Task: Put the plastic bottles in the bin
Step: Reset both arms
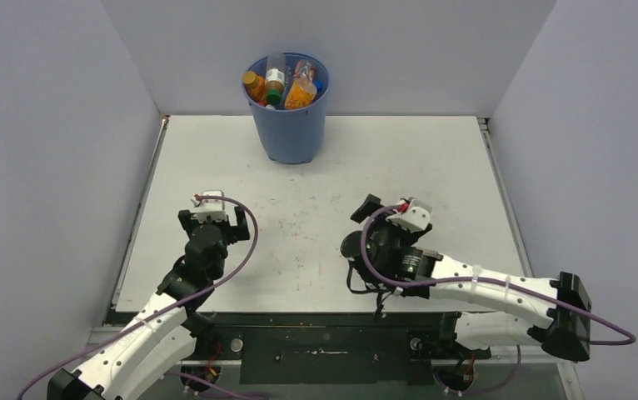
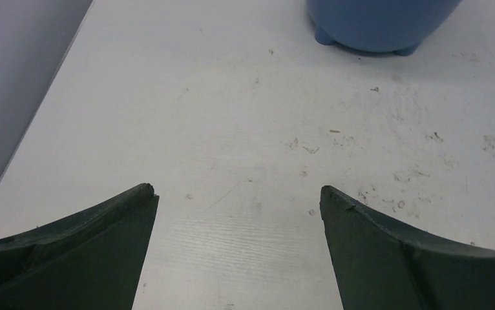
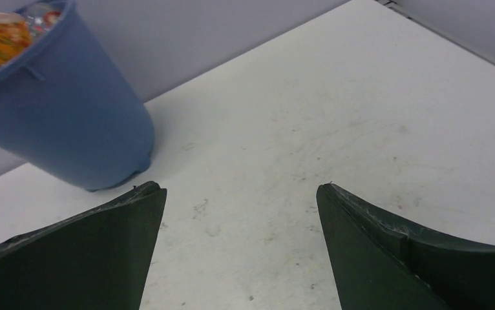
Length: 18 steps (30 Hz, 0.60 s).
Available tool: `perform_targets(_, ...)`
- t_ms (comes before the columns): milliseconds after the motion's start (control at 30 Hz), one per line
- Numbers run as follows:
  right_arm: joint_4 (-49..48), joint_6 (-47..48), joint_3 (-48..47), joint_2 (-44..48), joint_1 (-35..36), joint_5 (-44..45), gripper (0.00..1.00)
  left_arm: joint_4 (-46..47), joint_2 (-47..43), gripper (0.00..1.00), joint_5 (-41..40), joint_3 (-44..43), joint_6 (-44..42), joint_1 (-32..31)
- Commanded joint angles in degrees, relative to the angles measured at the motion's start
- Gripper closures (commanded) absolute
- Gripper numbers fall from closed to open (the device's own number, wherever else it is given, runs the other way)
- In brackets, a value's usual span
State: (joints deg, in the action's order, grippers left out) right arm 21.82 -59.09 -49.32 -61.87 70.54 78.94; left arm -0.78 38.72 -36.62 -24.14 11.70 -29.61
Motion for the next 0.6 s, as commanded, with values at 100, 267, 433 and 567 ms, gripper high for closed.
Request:
perform_targets(100, -22.3, 20.1, 4.9, -3.2, -14.9, -17.0, 0.10, 14.8, 1.3, 0.04, 5.2, 2.5, -3.4, -0.2)
perform_targets(267, -29.2, 20.6, 5.0, -6.9, -28.1, -34.0, 0.10, 19.2, 8.2, 0.04, 1.7, 3.2, -2.2, 2.7)
perform_targets(433, -36.5, 30.3, 5.3, -11.1, -40.7, -33.3, 0.10, 24.4, 16.1, 0.04, 4.1, 2.9, -2.3, 9.8)
perform_targets(567, -48.4, 46.9, 11.2, -12.3, -46.1, -35.4, 0.10, 29.5, 21.4, 0.04, 6.7, 4.3, -2.1, 14.6)
